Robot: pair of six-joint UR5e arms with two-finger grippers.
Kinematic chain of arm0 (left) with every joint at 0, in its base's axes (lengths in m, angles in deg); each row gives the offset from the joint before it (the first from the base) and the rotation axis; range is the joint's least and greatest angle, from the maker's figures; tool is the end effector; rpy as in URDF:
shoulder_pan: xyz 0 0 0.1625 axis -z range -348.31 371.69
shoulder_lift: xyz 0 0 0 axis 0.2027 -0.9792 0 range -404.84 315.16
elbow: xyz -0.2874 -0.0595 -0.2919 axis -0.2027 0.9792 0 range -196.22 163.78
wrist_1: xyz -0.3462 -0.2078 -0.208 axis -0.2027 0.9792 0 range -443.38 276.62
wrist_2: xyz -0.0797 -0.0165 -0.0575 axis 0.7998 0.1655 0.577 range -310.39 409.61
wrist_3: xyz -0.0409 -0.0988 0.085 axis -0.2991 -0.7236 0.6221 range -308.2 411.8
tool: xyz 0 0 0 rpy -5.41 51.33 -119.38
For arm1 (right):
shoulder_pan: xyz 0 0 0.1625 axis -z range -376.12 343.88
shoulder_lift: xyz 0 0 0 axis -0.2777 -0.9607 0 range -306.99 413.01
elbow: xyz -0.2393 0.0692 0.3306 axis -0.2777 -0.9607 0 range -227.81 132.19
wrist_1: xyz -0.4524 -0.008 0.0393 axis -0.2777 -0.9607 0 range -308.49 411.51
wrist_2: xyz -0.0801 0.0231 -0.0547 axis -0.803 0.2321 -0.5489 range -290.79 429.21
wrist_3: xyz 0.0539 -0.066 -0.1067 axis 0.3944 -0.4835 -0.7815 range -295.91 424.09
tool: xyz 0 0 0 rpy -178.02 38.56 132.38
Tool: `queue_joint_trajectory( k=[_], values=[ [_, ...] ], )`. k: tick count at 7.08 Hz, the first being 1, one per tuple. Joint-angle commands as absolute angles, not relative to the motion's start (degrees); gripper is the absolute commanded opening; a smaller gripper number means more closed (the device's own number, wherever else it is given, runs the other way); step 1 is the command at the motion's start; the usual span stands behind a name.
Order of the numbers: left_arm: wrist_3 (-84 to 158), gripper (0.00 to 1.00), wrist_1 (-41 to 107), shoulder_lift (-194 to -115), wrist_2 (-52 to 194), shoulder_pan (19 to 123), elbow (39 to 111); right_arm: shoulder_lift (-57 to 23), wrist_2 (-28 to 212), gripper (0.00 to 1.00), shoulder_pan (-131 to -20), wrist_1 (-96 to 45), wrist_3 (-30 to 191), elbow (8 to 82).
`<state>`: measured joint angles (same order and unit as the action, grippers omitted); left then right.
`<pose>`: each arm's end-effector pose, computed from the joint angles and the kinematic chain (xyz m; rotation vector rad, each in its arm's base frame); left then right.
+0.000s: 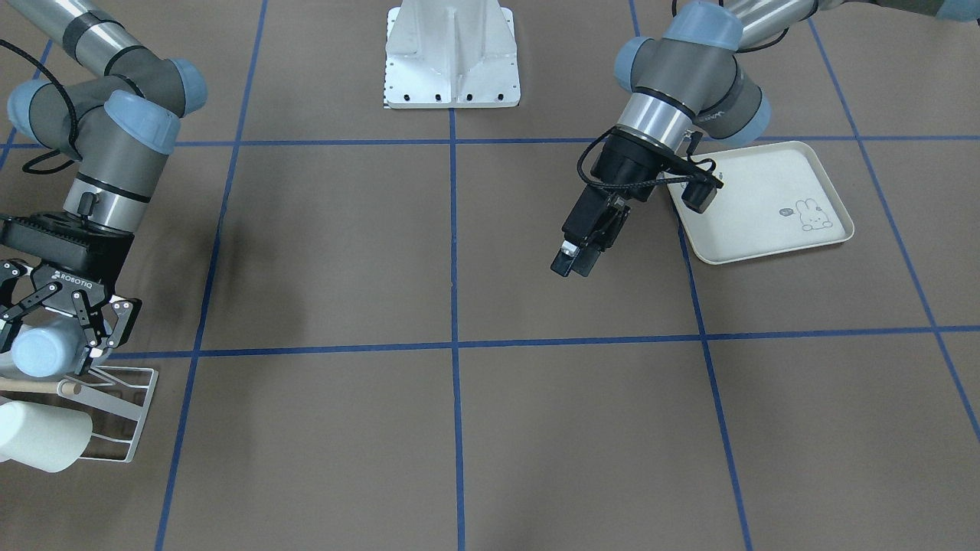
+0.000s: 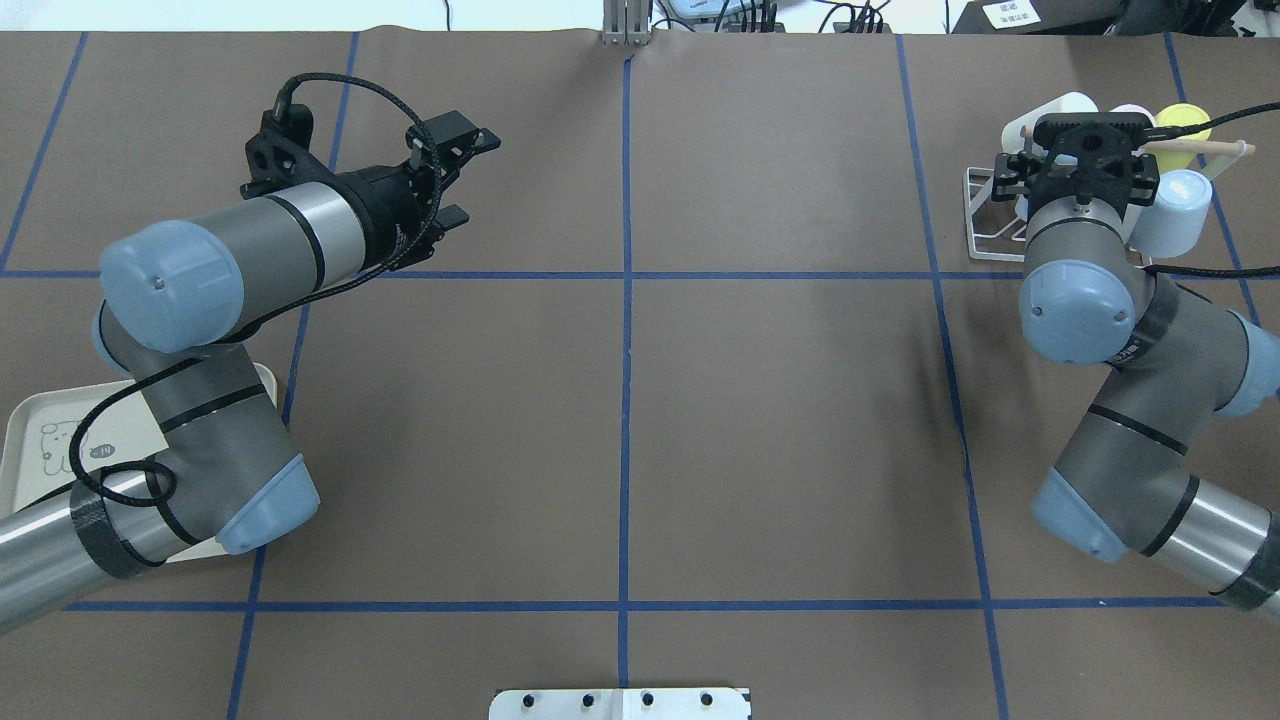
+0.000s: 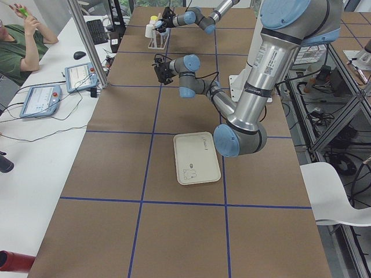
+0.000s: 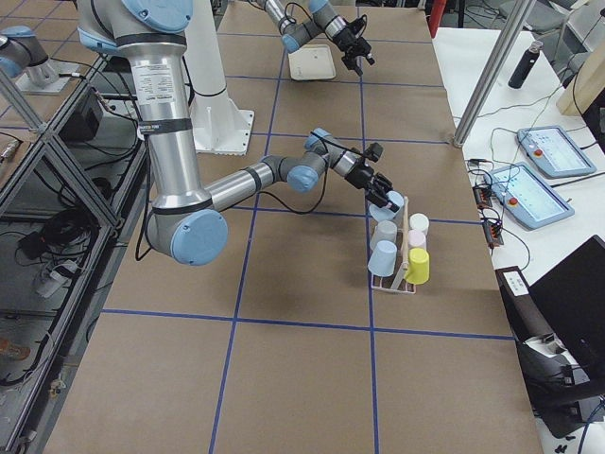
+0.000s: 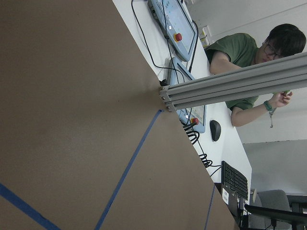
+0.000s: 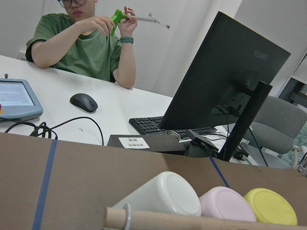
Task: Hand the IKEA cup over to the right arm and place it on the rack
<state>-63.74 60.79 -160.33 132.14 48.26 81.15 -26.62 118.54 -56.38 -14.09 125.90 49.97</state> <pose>0.4587 -0.5284 0.2081 0.2627 1.5770 -0.9556 -0.3375 -0.5772 0.4433 0.9651 -0.2086 0.4567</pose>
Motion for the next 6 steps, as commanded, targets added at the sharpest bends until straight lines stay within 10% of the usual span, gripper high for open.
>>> queue_joint_trajectory(
  k=[1, 6],
  values=[
    [-63.52, 1.00, 60.76, -160.33, 132.14, 48.26, 81.08, -26.53, 119.04, 1.00, -56.38, -13.09, 125.53, 50.36],
    [-55.32, 1.00, 55.70, -158.23, 138.44, 53.32, 85.71, -26.18, 131.83, 1.00, -58.56, -13.96, 125.35, 60.90]
  ],
)
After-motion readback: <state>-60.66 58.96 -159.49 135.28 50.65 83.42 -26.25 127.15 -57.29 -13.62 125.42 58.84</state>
